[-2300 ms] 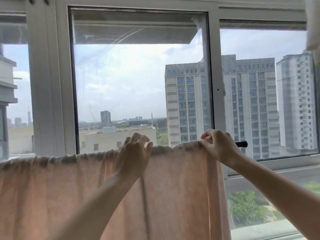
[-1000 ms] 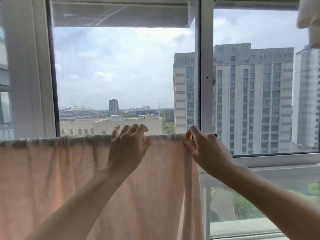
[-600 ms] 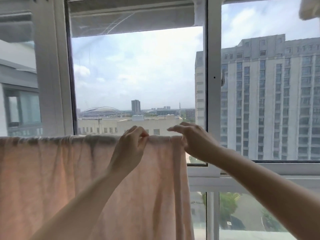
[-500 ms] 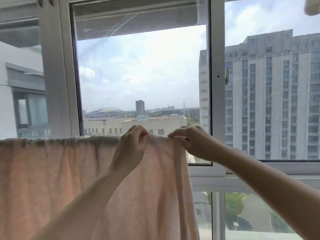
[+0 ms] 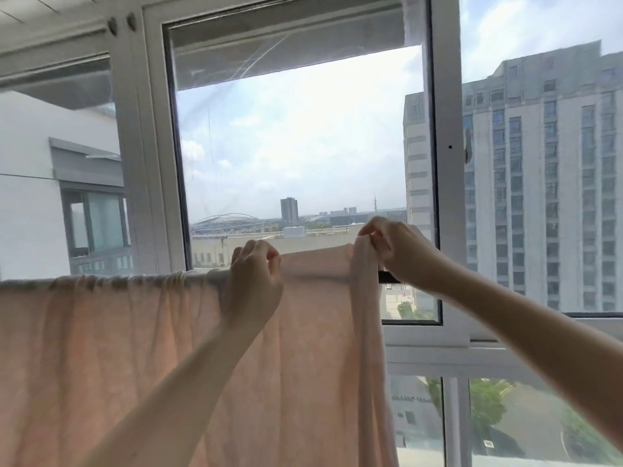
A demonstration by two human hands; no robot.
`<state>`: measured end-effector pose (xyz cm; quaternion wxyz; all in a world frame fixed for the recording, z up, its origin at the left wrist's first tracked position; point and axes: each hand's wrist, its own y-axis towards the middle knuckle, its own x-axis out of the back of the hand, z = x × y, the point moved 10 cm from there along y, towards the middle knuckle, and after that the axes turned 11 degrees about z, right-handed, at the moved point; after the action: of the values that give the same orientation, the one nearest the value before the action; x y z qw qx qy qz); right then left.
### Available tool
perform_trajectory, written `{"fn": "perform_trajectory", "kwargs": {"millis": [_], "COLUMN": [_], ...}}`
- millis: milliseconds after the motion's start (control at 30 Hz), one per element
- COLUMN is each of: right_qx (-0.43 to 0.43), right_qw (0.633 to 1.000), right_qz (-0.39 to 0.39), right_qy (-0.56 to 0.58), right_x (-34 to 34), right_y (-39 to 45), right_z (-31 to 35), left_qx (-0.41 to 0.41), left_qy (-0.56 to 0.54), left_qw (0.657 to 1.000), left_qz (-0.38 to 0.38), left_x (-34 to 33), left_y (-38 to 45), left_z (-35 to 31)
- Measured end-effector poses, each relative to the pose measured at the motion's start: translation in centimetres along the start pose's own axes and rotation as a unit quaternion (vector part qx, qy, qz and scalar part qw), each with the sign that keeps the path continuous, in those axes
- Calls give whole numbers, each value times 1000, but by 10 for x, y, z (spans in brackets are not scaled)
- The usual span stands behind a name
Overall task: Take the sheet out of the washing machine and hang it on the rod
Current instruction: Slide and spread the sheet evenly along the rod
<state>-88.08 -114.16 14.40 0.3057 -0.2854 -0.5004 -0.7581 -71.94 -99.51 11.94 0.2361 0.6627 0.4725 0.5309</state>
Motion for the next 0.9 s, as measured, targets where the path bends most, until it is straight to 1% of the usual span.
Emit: {"fn": "perform_trajectory", "kwargs": {"millis": [100, 167, 233, 300, 333, 433, 500, 567, 667, 700, 800, 833, 900], "right_qx": [-3, 9, 28, 52, 62, 88, 94, 94, 88, 94, 127, 130, 123], "right_qw": [998, 996, 994, 993, 992, 990, 989, 987, 983, 983, 981, 981, 985], "right_qz": [27, 69, 102, 108, 105, 98, 102, 113, 135, 140, 146, 138, 96], "right_qy": [57, 51, 26, 17, 23, 52, 59, 66, 85, 74, -21, -43, -74], "right_x": [-1, -13, -28, -36, -38, -40, -38, -37, -36, -35, -37, -38, -34], "right_y": [8, 14, 17, 19, 19, 20, 21, 22, 22, 21, 16, 16, 16], "right_z": [0, 6, 14, 22, 25, 30, 31, 29, 23, 23, 24, 23, 20], "left_qx": [48, 41, 2, -41, -48, -23, -8, 10, 18, 27, 82, 98, 120], "left_qy": [50, 71, 59, 0, -41, -133, -165, -189, -186, -202, -275, -297, -343], "left_qw": [998, 997, 998, 999, 997, 988, 982, 975, 974, 971, 950, 940, 917], "left_qz": [12, 10, 2, 22, 39, 75, 90, 121, 132, 128, 126, 135, 166], "left_x": [9, 13, 14, 5, 0, -14, -20, -28, -34, -34, -34, -37, -45], "left_y": [4, 2, -4, -13, -17, -28, -30, -29, -29, -28, -25, -25, -27], "left_z": [26, 24, 4, -22, -32, -46, -48, -48, -47, -43, -29, -26, -25]}}
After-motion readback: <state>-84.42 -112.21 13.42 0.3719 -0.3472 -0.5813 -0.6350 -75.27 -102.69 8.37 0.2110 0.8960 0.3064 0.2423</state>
